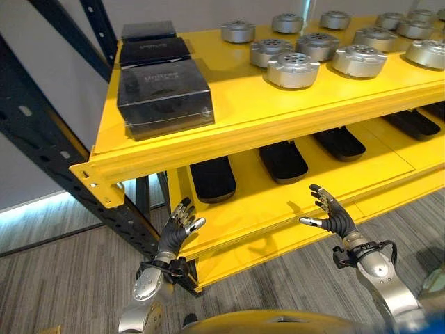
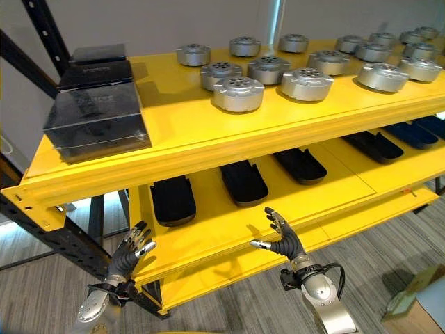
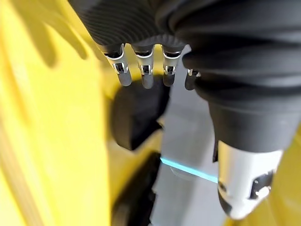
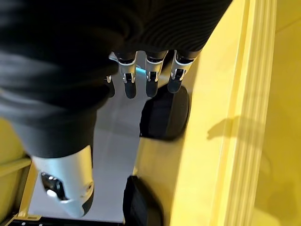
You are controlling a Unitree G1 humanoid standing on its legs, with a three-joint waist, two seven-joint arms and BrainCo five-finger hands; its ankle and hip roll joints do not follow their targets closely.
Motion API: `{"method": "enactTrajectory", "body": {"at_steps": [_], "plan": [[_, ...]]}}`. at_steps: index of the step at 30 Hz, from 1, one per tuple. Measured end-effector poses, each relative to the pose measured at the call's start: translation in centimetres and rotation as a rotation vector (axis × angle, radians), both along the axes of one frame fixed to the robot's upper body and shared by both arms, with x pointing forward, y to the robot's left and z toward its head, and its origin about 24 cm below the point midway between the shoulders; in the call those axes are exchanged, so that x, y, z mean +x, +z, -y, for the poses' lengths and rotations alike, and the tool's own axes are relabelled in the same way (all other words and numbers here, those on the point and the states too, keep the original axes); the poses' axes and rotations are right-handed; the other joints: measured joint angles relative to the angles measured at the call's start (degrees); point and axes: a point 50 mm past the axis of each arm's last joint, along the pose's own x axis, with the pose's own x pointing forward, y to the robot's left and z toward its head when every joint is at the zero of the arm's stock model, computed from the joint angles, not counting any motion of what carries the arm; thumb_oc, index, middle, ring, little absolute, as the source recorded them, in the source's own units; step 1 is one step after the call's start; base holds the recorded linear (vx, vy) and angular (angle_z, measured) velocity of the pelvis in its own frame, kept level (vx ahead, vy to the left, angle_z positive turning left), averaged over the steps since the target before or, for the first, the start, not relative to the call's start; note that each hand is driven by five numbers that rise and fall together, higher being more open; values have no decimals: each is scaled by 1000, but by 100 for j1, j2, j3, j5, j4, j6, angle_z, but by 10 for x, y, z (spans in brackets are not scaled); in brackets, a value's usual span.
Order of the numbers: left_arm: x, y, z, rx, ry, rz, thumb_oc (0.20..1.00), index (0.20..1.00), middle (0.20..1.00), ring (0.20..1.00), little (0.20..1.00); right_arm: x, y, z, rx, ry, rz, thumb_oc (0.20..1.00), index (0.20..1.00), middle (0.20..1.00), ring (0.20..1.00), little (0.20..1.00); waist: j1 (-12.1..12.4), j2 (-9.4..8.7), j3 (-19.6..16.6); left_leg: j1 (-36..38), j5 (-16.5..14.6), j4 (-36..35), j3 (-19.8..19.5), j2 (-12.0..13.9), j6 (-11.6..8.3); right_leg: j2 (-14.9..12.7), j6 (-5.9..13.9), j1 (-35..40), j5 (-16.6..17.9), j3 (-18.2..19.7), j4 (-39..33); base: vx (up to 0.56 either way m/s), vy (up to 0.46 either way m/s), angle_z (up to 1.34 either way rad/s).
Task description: Move parts from the plastic box to the shelf.
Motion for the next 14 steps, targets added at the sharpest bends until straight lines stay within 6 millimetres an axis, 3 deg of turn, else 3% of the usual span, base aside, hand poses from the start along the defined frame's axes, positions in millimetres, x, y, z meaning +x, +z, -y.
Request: {"method": "enactTrajectory", "body": {"at_steps": [14], "plan": [[2,-3,4,-10,-13,-13,1000,1000,1000,1000,1000,-1,-5,-5,57,-1,-27,1000,1000,1000,1000,1000,43,-62,56,78,64,-110,0,-104,70,-96,79,75,73,2,-101,0,0,0]]}}
